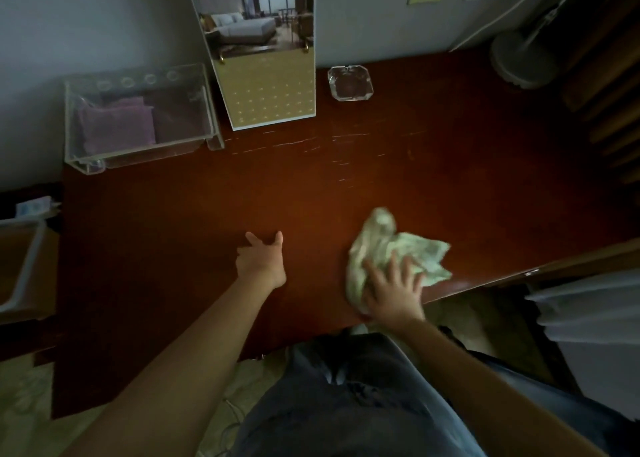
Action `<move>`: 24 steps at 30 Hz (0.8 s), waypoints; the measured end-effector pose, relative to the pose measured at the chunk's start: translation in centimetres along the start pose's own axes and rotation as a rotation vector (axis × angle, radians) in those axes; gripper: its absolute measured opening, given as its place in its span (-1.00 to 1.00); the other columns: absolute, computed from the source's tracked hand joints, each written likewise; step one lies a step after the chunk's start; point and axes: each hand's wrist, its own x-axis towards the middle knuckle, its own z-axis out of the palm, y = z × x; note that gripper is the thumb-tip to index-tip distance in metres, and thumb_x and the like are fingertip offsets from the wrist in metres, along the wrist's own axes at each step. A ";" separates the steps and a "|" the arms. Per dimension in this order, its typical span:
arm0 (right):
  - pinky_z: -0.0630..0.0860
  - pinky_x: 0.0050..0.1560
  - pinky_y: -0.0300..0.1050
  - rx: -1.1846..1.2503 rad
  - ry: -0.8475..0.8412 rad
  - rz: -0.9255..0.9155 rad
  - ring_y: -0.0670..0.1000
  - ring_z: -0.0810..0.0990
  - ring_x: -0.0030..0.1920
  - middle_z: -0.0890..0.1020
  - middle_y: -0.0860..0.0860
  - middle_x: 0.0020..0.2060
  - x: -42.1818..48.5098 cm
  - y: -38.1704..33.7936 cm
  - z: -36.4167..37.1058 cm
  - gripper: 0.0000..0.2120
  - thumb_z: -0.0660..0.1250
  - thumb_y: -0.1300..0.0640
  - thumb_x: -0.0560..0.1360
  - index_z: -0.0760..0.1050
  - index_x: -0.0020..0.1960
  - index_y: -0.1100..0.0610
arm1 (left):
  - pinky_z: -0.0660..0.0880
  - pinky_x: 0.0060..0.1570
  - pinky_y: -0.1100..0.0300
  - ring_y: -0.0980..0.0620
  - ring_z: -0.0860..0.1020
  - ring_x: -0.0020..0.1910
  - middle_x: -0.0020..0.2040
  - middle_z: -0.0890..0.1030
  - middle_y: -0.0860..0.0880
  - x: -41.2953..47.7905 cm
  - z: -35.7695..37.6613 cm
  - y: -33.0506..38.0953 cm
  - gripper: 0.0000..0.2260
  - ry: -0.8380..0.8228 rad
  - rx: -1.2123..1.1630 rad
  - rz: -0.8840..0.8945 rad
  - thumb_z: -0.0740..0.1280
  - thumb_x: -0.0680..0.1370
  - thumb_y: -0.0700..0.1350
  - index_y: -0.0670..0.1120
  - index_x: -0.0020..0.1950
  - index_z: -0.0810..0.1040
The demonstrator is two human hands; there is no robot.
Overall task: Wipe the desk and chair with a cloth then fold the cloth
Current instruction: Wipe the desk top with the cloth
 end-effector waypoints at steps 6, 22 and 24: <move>-0.34 0.32 0.29 -0.143 -0.011 -0.551 0.14 -0.32 0.45 -0.27 -0.05 0.48 -1.1 -2.9 2.1 -0.49 -0.04 -0.24 0.56 -0.01 0.49 -0.25 | 0.50 0.15 0.03 -0.32 0.22 0.42 0.53 -0.13 -0.30 0.3 0.1 1.3 -0.24 -0.016 -0.056 -0.041 0.28 0.56 -0.13 0.05 0.55 -0.19; -0.08 0.41 0.34 0.384 0.038 0.566 0.36 -0.06 0.47 -0.07 0.17 0.53 6.9 10.7 -6.2 -0.50 0.00 -0.13 0.59 0.01 0.51 -0.17 | 0.49 0.13 0.08 -0.29 0.22 0.43 0.53 -0.15 -0.29 0.2 -1.5 7.1 -0.29 -0.113 -0.197 -0.074 0.21 0.55 -0.17 0.01 0.56 -0.16; -0.05 0.43 0.32 0.211 0.082 0.305 0.36 -0.04 0.47 -0.03 0.16 0.53 6.4 7.6 -5.1 -0.48 0.04 -0.14 0.58 0.04 0.51 -0.15 | 0.53 0.07 0.13 -0.26 0.28 0.41 0.54 -0.12 -0.26 0.3 -1.7 9.1 -0.32 -0.083 -0.207 -0.062 0.21 0.56 -0.13 0.03 0.56 -0.12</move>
